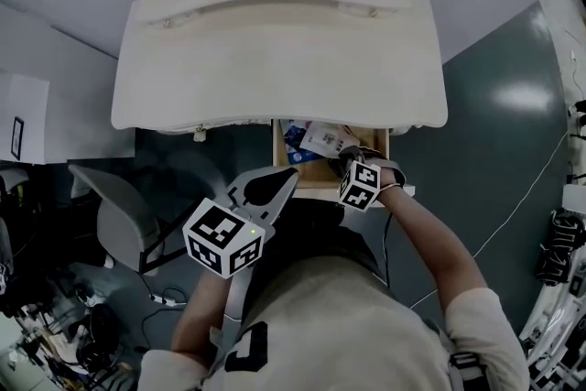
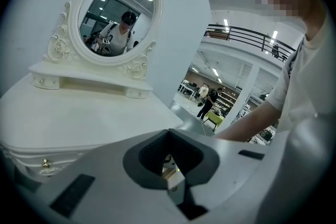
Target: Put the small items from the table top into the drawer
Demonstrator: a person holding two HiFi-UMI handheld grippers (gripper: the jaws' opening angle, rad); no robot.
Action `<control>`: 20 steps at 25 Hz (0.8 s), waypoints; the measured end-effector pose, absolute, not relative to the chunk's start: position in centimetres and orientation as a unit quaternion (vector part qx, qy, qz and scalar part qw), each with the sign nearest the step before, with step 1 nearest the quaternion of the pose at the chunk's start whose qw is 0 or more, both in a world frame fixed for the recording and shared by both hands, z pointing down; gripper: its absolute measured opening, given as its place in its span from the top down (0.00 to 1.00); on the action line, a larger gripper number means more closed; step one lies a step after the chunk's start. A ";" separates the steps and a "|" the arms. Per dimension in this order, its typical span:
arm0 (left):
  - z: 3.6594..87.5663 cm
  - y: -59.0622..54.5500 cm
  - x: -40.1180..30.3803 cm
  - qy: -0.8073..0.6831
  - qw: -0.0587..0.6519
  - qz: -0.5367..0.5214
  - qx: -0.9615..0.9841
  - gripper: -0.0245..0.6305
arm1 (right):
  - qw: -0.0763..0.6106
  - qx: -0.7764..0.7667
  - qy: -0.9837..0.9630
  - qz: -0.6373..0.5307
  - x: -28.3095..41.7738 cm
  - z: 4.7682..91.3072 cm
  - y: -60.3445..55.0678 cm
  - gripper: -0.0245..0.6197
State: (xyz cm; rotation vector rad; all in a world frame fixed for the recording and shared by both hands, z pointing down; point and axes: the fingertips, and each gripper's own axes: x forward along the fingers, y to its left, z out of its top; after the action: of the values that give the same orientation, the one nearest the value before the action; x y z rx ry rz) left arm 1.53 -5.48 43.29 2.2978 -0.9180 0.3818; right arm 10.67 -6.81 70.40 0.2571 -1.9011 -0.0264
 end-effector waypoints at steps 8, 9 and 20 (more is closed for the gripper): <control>43.3 -4.9 1.4 -0.351 0.312 0.143 0.871 0.88 | 0.561 0.164 -0.811 0.002 10.7 69.9 -9.0 0.91; 43.2 -4.9 1.3 -0.353 0.312 0.142 0.871 0.88 | 0.561 0.172 -0.810 0.004 10.7 70.0 -9.4 0.91; 43.5 -5.0 -0.7 -0.366 0.318 0.137 0.864 0.88 | 0.569 0.213 -0.794 0.008 10.8 70.7 -11.6 0.91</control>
State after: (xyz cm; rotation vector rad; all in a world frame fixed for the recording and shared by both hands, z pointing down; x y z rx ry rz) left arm -0.72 -4.98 43.51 2.2727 -0.9640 0.3600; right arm 10.80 -11.55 70.68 0.4992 -1.8645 0.0183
